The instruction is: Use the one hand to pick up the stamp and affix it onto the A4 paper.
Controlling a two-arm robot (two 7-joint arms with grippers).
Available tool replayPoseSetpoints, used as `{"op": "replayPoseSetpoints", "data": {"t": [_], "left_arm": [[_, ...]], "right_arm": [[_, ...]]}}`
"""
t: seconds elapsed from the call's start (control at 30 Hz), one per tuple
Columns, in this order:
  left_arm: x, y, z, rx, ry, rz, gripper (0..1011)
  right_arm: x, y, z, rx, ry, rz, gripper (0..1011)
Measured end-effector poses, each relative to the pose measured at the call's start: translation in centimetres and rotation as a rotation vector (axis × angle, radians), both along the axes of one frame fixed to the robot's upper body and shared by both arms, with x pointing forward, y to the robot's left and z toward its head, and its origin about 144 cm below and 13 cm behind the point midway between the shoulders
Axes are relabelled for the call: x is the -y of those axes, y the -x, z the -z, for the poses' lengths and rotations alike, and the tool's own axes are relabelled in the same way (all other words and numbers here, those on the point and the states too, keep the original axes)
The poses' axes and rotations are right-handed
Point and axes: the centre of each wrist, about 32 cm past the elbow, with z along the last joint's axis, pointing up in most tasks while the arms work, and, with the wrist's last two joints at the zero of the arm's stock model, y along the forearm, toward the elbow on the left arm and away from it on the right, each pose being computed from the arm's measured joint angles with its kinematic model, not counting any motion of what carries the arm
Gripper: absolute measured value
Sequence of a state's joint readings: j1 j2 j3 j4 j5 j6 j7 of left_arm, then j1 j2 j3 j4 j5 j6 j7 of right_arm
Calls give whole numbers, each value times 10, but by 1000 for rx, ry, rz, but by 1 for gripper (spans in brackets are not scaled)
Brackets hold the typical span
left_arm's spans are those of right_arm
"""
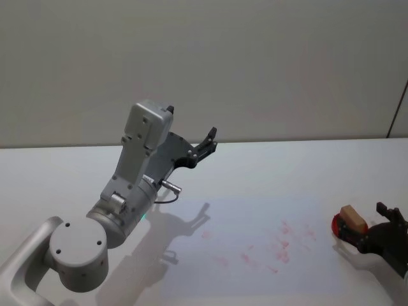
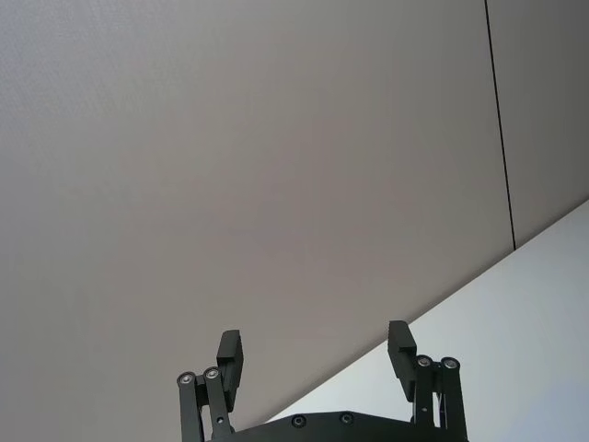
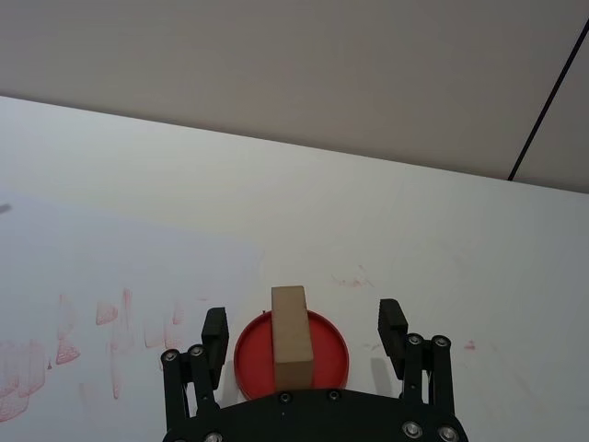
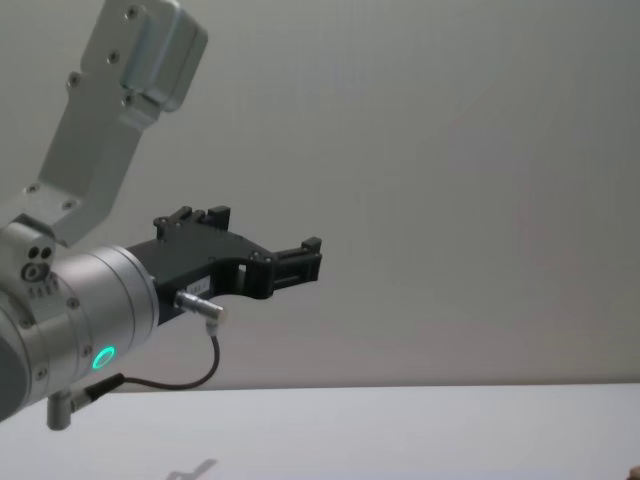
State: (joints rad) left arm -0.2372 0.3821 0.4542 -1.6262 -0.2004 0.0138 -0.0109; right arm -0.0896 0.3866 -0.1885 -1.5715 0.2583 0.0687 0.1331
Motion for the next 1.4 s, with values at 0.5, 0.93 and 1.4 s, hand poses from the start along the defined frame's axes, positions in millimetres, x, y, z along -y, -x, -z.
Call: {"op": "replayPoseSetpoints", "data": {"t": [0.5,0.93,1.4], "left_arm": [[0,0,0,0,0,0,1001],[0,0,0,0,0,0,1001],[0,0,0,0,0,0,1001]], "right_arm": [[-3,-3,8,-23,-11,3,994],[-7,-5,12,-36,-15,8,630],[-9,-6,12,-48,-20,13,223]]}}
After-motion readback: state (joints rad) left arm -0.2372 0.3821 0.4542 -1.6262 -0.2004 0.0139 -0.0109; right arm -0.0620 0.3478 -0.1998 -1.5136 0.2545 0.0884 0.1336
